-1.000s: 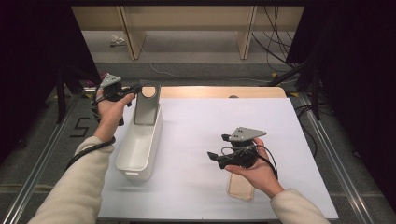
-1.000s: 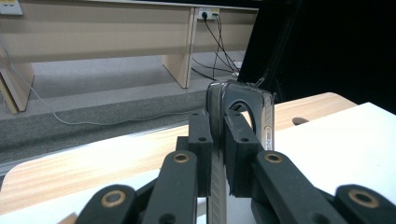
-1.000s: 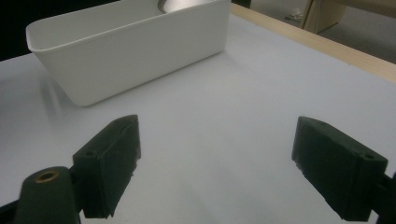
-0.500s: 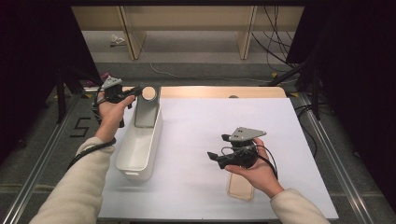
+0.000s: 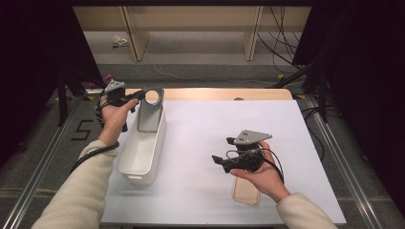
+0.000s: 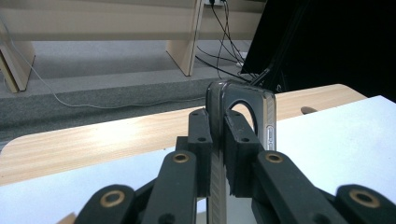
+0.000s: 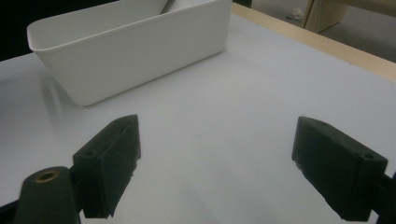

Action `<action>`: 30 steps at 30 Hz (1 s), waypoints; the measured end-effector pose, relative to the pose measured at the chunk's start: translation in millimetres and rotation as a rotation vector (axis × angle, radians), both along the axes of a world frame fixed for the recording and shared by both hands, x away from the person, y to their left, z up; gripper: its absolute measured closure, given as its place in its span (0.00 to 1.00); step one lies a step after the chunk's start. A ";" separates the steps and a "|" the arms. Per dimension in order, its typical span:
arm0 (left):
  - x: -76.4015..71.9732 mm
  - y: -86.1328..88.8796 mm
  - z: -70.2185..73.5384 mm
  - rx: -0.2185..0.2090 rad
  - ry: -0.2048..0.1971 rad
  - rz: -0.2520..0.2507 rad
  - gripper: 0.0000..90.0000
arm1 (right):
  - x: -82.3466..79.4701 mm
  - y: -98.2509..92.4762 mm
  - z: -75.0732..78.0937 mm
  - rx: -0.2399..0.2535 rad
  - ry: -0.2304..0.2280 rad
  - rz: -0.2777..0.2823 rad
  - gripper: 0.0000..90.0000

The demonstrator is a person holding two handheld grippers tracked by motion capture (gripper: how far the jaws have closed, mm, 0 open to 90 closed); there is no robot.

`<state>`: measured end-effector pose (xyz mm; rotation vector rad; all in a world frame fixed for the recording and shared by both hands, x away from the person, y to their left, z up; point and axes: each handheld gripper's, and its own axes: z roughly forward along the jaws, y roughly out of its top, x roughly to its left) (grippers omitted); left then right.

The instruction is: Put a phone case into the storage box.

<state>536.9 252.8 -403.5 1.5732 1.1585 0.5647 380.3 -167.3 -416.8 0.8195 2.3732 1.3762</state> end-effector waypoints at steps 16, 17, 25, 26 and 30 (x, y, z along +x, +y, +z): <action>1.4 3.8 -6.6 0.011 0.039 0.022 0.89 | -0.3 0.5 0.0 -0.001 -0.001 0.003 0.18; 1.6 3.9 -7.0 0.011 0.040 0.023 0.89 | -0.3 0.5 0.0 -0.001 -0.001 0.003 0.18; 2.7 3.4 -8.4 0.043 0.049 0.029 0.87 | -0.3 0.5 -0.1 -0.002 0.000 0.005 0.18; 2.8 3.5 -8.8 0.045 0.051 0.030 0.87 | -0.3 0.5 -0.1 -0.002 0.000 0.005 0.18; 2.8 3.3 -10.1 0.056 0.054 0.031 0.87 | -0.3 0.5 -0.1 -0.001 0.000 0.005 0.18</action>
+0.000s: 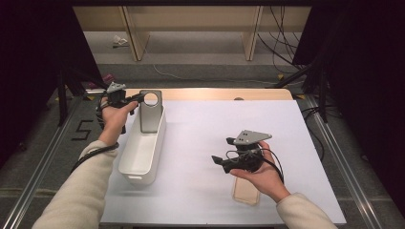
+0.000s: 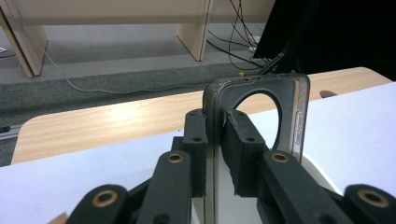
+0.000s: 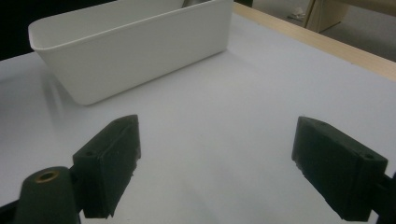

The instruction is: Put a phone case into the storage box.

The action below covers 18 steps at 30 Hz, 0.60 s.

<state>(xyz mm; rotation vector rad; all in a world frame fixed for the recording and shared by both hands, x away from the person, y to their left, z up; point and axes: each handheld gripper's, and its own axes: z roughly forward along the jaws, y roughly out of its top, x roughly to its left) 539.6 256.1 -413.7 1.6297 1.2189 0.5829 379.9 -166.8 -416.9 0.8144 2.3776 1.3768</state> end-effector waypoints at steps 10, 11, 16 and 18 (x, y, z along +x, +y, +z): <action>1.7 -1.7 -0.5 0.029 -0.002 0.004 0.86 | 0.0 0.0 0.0 -0.001 -0.001 0.000 0.18; 1.9 -2.0 -0.5 0.031 -0.003 0.006 0.85 | -0.1 0.1 0.0 -0.001 -0.001 0.000 0.18; 2.1 -3.9 -0.4 0.046 -0.010 0.006 0.81 | 0.0 -0.2 0.0 -0.002 0.000 0.000 0.18; 1.6 -4.7 -0.2 0.052 -0.013 0.004 0.79 | 0.0 -0.3 0.1 -0.003 -0.002 -0.001 0.18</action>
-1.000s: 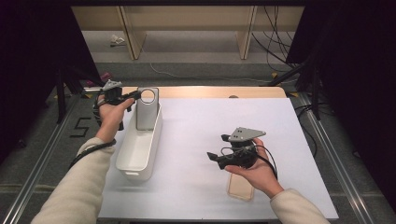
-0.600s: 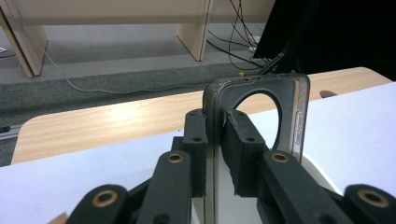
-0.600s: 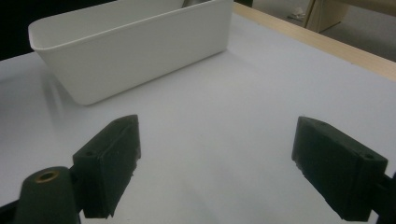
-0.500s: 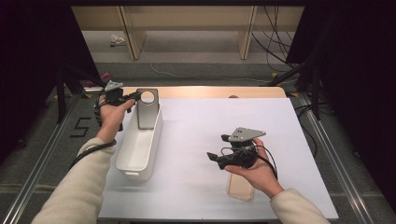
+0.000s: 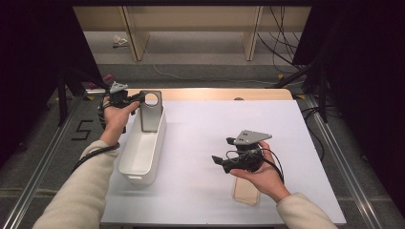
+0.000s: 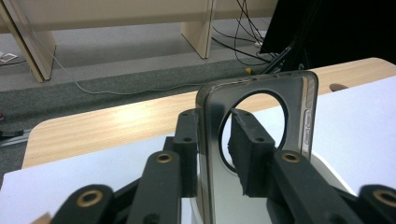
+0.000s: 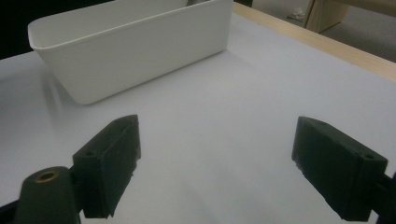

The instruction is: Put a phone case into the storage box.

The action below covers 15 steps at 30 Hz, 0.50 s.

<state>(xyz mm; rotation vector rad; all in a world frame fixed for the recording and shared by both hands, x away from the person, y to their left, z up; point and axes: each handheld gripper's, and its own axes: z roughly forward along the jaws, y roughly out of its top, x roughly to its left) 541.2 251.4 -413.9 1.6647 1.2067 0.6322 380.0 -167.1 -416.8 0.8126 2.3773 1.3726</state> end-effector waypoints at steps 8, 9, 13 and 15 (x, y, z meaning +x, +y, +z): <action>-0.5 -1.5 1.5 -0.007 0.011 0.017 0.66 | -0.1 0.2 0.1 -0.001 -0.001 -0.001 0.18; -0.5 -1.4 1.5 -0.013 0.012 0.021 0.64 | -0.1 0.2 0.0 -0.001 -0.001 -0.001 0.18; -1.5 -1.0 2.2 -0.021 0.029 0.025 0.57 | 0.0 0.0 0.2 0.000 0.000 -0.001 0.18; -2.4 -0.7 2.7 -0.021 0.026 0.029 0.53 | 0.1 -0.1 0.1 -0.001 0.000 -0.002 0.18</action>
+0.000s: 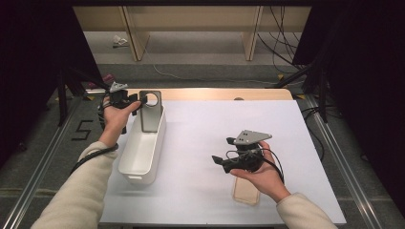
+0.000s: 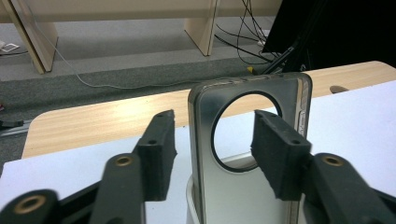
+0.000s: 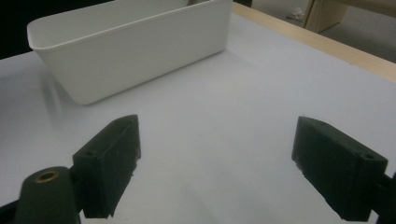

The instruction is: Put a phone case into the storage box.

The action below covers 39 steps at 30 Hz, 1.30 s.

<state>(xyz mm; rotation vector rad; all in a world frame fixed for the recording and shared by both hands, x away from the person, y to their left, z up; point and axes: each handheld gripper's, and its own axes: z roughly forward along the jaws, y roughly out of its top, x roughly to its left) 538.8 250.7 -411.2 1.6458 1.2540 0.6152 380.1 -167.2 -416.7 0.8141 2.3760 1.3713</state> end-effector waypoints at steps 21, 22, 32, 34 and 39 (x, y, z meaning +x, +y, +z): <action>-45.0 -9.4 21.2 0.013 0.023 -0.066 0.07 | 3.2 -10.1 2.7 -0.003 -0.009 -0.028 0.18; -50.2 -10.0 21.7 0.008 0.022 -0.065 0.06 | 3.2 -12.1 2.7 -0.003 -0.009 -0.033 0.18; -88.5 -18.9 21.7 -0.007 -0.011 -0.133 0.02 | 3.3 -40.9 5.5 0.006 -0.008 -0.101 0.18; -93.9 -19.4 21.6 -0.012 -0.027 -0.143 0.02 | 3.2 -44.9 6.0 0.009 -0.009 -0.110 0.18; -110.4 -23.7 18.9 -0.032 -0.056 -0.176 0.02 | 3.5 -56.1 5.7 0.003 -0.007 -0.136 0.18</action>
